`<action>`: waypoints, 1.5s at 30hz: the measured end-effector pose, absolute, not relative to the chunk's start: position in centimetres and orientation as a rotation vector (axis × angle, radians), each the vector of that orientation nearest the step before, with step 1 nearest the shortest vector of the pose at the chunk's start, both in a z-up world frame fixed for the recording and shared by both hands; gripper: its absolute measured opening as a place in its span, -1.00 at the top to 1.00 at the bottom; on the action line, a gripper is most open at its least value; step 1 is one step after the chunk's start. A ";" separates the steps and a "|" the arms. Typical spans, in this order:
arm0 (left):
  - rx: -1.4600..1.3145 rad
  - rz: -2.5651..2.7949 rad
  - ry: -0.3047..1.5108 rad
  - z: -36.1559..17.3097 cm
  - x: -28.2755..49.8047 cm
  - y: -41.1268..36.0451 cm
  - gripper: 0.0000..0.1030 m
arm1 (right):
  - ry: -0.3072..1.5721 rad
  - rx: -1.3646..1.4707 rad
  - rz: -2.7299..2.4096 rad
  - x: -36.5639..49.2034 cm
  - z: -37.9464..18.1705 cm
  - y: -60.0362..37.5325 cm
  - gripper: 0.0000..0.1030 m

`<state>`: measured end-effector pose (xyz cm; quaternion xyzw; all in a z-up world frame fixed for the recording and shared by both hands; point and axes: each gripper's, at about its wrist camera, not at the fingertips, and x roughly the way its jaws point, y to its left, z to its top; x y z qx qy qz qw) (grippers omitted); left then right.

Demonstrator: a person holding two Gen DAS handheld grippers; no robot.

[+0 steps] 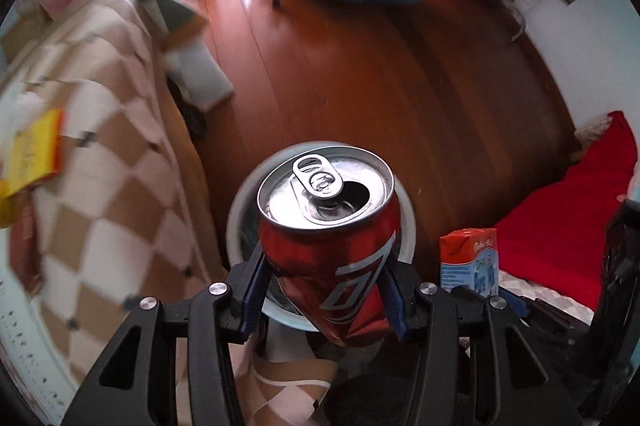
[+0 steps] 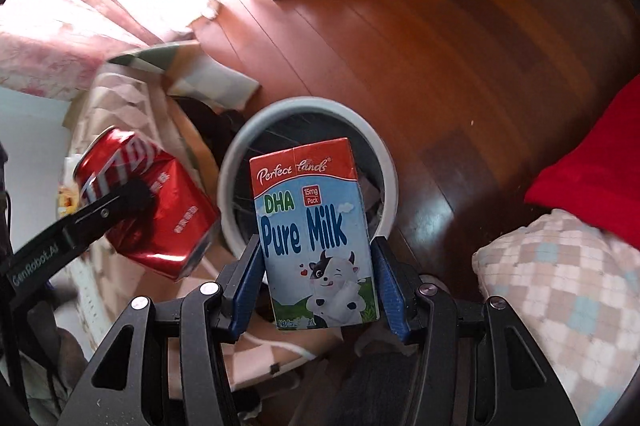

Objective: Collect trash
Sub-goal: 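Carry the can and carton over the bin and open both grippers, then move both tools back over the table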

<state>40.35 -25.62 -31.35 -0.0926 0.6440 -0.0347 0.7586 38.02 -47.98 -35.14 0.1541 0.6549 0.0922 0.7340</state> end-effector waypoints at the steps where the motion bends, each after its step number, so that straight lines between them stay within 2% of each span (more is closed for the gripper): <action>1: -0.202 -0.070 1.424 -32.2 41.0 -25.9 0.09 | 1.449 0.337 0.199 38.4 -35.9 -48.1 -0.07; 4: -0.194 -0.051 1.469 -34.3 42.4 -26.2 0.00 | 1.485 0.330 0.189 39.7 -38.5 -47.7 -0.09; 6: -0.209 -0.032 1.487 -35.0 43.1 -25.9 -0.60 | 1.506 0.343 0.185 40.4 -39.9 -47.6 -0.10; 7: -0.218 -0.023 1.488 -35.0 43.2 -25.9 -0.73 | 1.526 0.361 0.181 40.7 -40.7 -47.6 -0.13; 8: -0.230 -0.016 1.478 -34.7 43.2 -26.0 -0.84 | 1.535 0.377 0.186 40.9 -41.2 -47.6 -0.35; 10: -0.219 0.005 1.453 -34.1 43.1 -25.7 -0.84 | 1.536 0.405 0.190 41.1 -41.5 -47.6 -0.64; 13: -0.195 0.032 1.406 -32.7 42.4 -24.7 -0.85 | 1.534 0.404 0.201 41.0 -41.5 -47.4 -0.69; 14: -0.185 0.045 1.384 -32.3 42.2 -24.4 -0.85 | 1.539 0.404 0.204 40.9 -41.5 -47.3 -0.84; 16: -0.159 0.067 1.350 -31.5 41.7 -23.9 -0.85 | 1.549 0.393 0.210 40.6 -41.3 -47.3 -1.00; 20: -0.103 0.124 1.291 -30.0 39.7 -23.2 -0.85 | 1.556 0.299 0.181 39.7 -39.9 -46.8 -1.00; 28: -0.076 0.138 1.289 -29.5 36.1 -22.9 -0.85 | 1.496 0.104 0.116 37.5 -35.7 -45.5 -1.00; 45: -0.089 0.094 1.209 -22.7 30.7 -23.3 -0.85 | 1.321 0.080 0.117 33.2 -25.8 -45.9 -1.00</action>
